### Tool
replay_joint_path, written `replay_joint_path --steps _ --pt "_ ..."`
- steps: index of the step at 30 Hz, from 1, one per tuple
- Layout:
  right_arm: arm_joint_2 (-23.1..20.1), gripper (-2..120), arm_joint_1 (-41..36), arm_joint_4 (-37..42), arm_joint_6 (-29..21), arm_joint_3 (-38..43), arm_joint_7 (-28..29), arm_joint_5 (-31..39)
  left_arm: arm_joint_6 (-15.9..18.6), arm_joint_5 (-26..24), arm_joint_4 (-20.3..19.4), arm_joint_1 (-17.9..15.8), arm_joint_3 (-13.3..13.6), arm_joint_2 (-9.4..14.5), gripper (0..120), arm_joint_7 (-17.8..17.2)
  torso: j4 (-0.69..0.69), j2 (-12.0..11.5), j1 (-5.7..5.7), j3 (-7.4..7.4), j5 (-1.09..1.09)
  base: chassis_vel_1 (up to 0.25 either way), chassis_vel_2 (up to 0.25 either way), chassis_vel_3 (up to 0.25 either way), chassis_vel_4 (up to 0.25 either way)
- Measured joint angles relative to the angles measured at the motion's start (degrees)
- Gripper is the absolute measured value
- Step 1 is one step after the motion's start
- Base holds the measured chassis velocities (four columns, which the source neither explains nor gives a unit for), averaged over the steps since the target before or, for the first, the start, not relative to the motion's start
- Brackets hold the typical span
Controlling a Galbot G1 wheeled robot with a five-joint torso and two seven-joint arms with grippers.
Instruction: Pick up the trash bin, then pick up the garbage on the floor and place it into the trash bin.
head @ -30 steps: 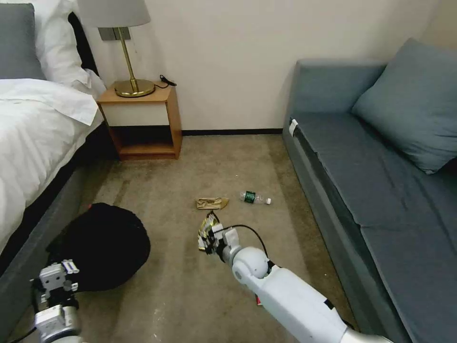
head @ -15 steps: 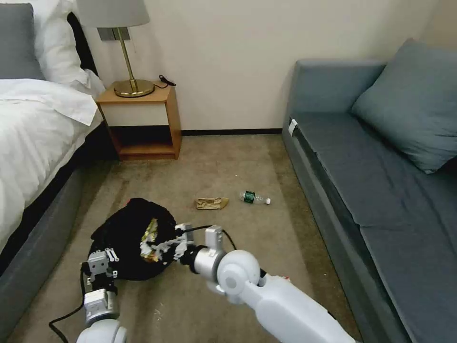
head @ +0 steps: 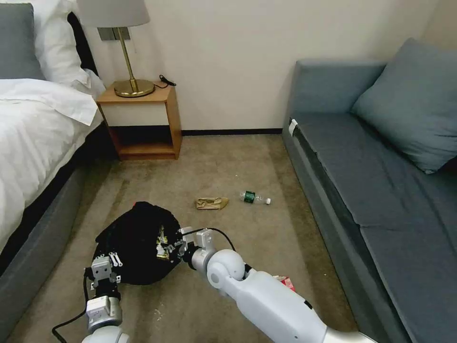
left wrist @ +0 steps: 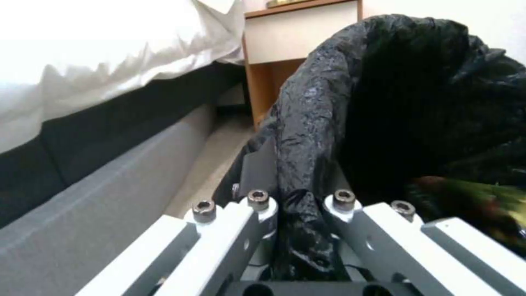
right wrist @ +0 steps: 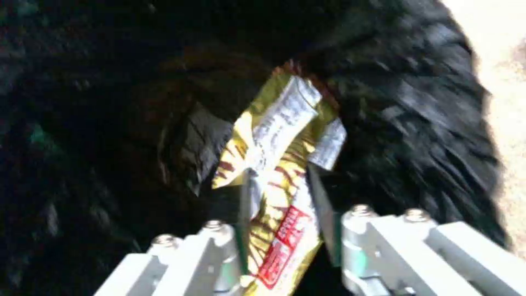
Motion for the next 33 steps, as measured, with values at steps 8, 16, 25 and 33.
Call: replay_joint_path --steps 8,16,25,33 --pt "0.8 61 -0.2 2.1 0.6 -0.2 1.5 -0.1 0.0 0.5 0.2 -0.1 0.1 0.2 4 -0.1 0.0 0.0 0.0 0.0 0.01 0.0 0.0 0.0 0.0" --pt "-0.3 90 -1.7 7.1 -1.1 -0.5 3.4 -1.6 0.0 0.3 0.4 0.3 -0.7 0.8 4 -0.2 0.0 0.0 0.0 0.0 0.02 0.0 0.0 0.0 0.0" --pt "-10.4 100 -2.2 14.6 -17.6 2.7 3.0 -6.1 -0.9 0.3 0.8 0.8 -1.8 0.8 4 -0.8 -0.01 0.0 0.0 0.0 0.02 0.0 0.0 0.0 0.0" --pt "-21.0 100 -4.3 12.9 -18.1 2.5 2.4 -15.1 -1.0 1.0 0.2 1.3 -1.1 0.5 4 -0.7 -0.02 0.0 0.0 0.0 0.0 0.0 0.0 0.0 0.0"
